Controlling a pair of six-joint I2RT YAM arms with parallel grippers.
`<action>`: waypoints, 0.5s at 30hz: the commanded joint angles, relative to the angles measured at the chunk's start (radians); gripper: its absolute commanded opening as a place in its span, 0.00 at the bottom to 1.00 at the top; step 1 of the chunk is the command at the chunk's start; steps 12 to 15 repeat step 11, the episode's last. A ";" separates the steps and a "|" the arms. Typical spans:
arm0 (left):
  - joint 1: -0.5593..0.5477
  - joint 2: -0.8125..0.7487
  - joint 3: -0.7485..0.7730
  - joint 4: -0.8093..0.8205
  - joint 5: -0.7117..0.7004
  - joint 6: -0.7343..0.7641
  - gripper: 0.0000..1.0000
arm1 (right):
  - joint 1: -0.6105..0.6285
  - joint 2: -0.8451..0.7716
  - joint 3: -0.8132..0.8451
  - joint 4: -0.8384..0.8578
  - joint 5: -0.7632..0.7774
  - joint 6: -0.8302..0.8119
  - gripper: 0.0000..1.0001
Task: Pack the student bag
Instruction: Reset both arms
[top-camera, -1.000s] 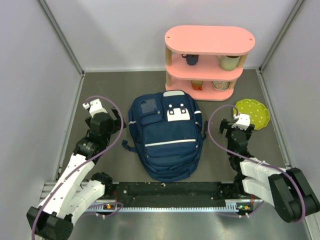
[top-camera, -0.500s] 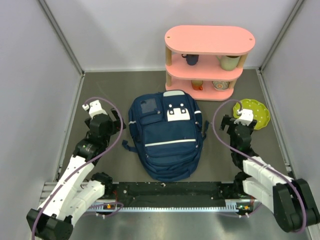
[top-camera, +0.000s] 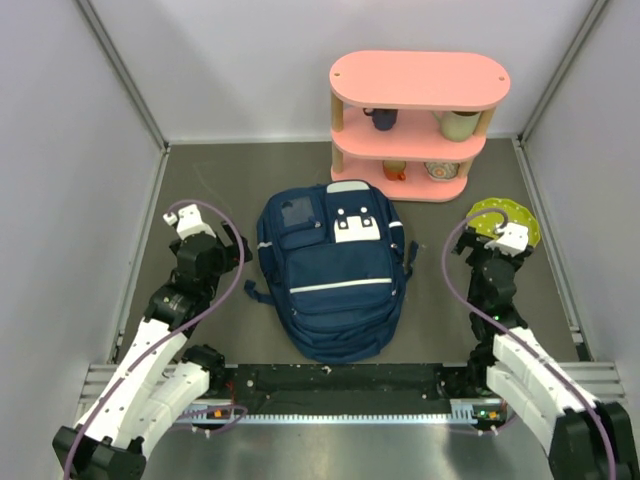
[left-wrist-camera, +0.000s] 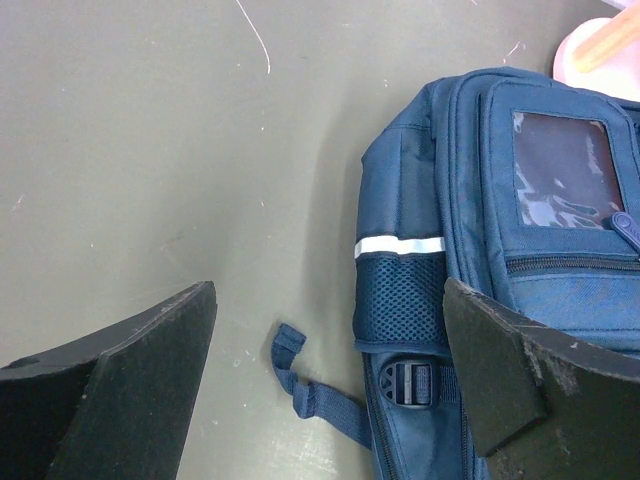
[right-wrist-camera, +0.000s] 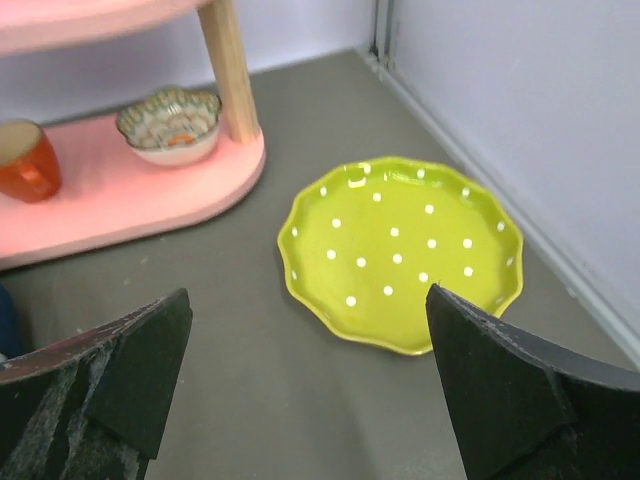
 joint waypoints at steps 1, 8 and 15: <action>0.003 -0.009 -0.007 0.052 0.004 -0.001 0.99 | -0.066 0.228 -0.040 0.300 -0.106 0.051 0.99; 0.003 -0.001 0.006 0.048 -0.024 0.016 0.98 | -0.072 0.568 -0.028 0.600 -0.251 -0.127 0.99; 0.003 -0.017 0.005 0.049 -0.036 0.027 0.99 | -0.093 0.626 -0.075 0.765 -0.277 -0.119 0.99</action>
